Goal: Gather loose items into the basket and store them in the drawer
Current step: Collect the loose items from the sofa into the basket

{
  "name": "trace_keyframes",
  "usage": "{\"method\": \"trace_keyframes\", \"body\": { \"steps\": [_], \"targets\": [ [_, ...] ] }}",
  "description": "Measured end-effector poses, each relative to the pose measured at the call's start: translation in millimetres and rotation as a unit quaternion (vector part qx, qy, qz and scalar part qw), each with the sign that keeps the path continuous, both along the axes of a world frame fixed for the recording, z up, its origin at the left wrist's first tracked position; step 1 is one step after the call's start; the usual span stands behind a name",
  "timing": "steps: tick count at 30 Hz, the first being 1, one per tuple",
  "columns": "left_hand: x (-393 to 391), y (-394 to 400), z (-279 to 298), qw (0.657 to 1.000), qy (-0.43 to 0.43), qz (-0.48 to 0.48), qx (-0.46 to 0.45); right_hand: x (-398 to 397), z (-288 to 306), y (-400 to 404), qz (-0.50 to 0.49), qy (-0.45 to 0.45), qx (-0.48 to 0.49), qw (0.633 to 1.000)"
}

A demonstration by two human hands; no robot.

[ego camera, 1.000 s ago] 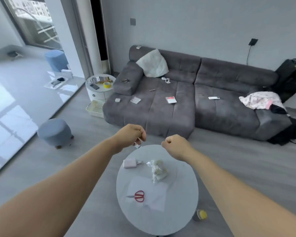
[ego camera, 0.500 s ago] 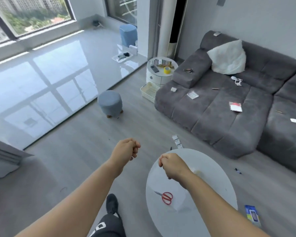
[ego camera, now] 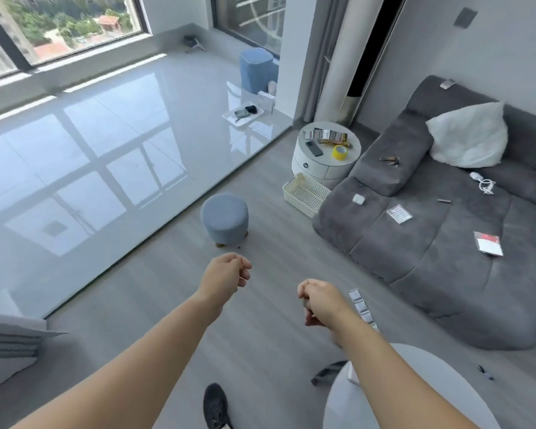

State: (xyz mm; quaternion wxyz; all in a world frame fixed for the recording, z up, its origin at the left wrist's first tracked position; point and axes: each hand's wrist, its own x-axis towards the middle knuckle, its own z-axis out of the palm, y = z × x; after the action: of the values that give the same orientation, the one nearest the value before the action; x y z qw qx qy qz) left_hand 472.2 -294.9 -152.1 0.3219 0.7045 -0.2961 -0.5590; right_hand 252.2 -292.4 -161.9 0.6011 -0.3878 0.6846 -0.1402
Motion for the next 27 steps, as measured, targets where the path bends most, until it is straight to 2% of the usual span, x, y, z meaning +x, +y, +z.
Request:
{"method": "trace_keyframes", "body": {
  "steps": [8, 13, 16, 22, 27],
  "targets": [
    [9.0, -185.6, 13.3, 0.998, 0.006, -0.056, -0.028, 25.8, -2.2, -160.5, -0.072, -0.027, -0.001, 0.997],
    [-5.0, -300.5, -14.0, 0.997, -0.008, -0.080, -0.004, -2.1, -23.7, -272.6, -0.094, -0.045, 0.003, 0.995],
    [-21.6, -400.1, -28.0, 0.997, 0.002, -0.074, 0.011, -25.8, -45.1, -377.2, -0.109, -0.050, 0.007, 0.993],
    [-62.3, -574.6, -21.6, 0.997, -0.008, -0.068, 0.042, -66.3, -44.7, -570.8, -0.146, -0.055, 0.029, 0.987],
    [-102.2, -696.6, -13.7, 0.995, -0.013, -0.088, 0.044, -112.7, -45.1, -687.7, -0.190, -0.022, 0.041, 0.981]
  ]
}}
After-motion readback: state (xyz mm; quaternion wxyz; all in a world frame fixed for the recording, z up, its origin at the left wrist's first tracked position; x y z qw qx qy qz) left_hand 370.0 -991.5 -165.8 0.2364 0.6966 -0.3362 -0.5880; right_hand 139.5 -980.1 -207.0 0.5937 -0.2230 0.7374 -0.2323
